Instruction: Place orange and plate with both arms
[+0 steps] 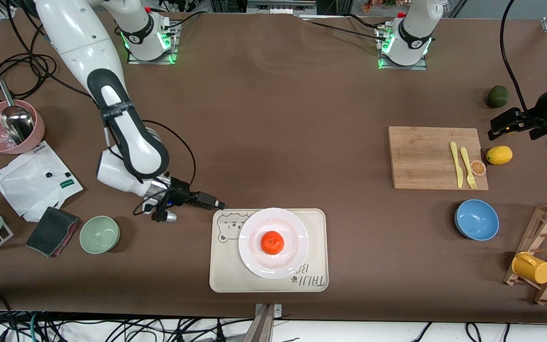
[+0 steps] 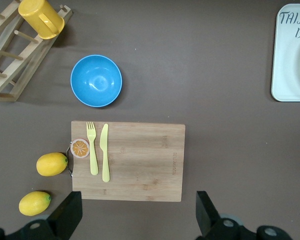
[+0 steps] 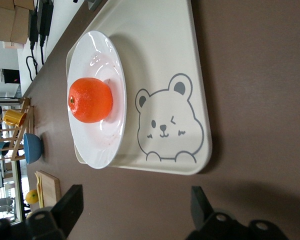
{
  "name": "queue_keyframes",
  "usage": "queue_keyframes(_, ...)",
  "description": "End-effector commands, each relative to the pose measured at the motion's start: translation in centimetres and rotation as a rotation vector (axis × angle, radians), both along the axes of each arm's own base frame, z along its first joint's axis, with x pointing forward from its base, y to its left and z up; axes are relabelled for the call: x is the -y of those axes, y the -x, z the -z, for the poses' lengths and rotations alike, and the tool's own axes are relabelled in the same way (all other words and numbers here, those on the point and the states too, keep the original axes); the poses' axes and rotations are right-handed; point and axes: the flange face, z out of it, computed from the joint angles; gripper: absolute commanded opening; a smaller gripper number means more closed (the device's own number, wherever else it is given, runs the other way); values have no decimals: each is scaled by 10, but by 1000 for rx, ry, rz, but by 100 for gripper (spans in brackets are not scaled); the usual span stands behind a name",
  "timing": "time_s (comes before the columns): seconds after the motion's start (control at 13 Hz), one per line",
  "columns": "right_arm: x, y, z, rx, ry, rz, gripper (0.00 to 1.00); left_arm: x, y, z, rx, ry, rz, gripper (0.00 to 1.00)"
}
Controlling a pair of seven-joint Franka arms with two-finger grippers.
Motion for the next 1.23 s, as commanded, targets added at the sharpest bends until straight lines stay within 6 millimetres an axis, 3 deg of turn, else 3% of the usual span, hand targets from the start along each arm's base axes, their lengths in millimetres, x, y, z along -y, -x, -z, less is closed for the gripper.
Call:
queue_keyframes(0.0, 38, 36, -32, 21, 87, -60, 100, -2, -2, -5, 1, -18, 6, 100)
queue_keyframes(0.31, 97, 46, -78, 12, 156, -202, 100, -2, -2, -5, 1, -18, 6, 100)
queue_keyframes(0.69, 164, 50, -161, 32, 371, -408, 100, -2, -2, -5, 2, -18, 6, 100)
queue_keyframes(0.85, 175, 52, -204, 13, 478, -469, 100, -2, -2, -5, 2, -18, 6, 100)
queue_keyframes(1.08, 175, 43, -282, -80, 629, -485, 100, -2, -2, -5, 1, -18, 6, 100)
queue_keyframes(1.15, 174, 44, -300, -90, 669, -487, 100, -2, -2, -5, 1, -18, 6, 100)
